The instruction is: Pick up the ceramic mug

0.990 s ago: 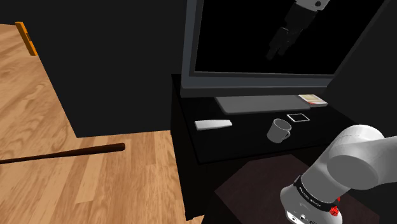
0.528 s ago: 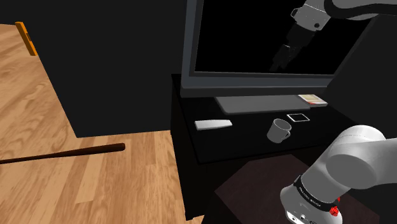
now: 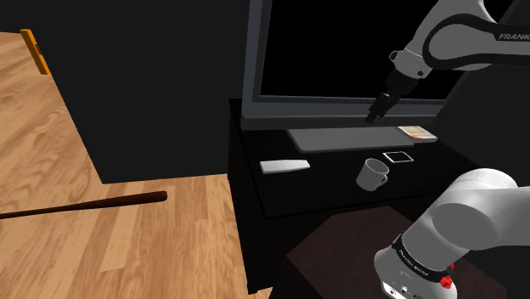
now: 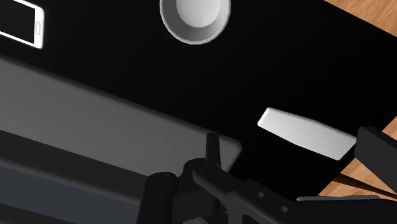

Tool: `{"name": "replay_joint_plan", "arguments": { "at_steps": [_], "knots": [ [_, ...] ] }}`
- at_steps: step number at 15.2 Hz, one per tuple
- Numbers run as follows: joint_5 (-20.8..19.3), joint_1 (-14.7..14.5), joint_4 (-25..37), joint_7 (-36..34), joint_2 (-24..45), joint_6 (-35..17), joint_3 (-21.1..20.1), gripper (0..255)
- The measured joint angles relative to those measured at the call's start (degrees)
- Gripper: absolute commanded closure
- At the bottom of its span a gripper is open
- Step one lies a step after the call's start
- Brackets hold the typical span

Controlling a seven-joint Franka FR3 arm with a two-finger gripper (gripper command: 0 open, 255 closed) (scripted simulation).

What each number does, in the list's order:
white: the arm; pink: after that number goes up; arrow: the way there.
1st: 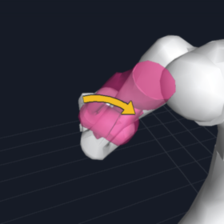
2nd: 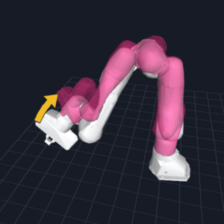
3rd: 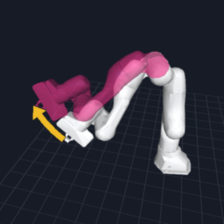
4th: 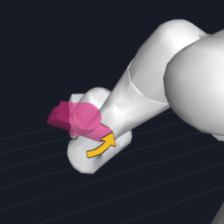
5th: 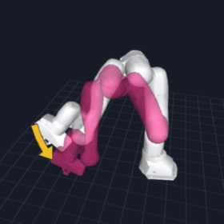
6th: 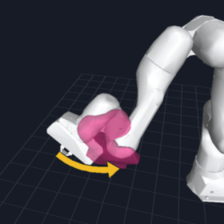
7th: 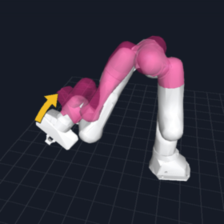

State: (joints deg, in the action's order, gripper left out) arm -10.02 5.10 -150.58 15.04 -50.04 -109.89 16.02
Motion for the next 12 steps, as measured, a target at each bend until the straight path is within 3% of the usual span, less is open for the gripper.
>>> {"name": "replay_joint_plan", "arguments": {
  "at_steps": [12],
  "knots": [
    [-8.34,6.77,-11.09,11.25,6.44,-14.45,15.22,0]
  ]
}}
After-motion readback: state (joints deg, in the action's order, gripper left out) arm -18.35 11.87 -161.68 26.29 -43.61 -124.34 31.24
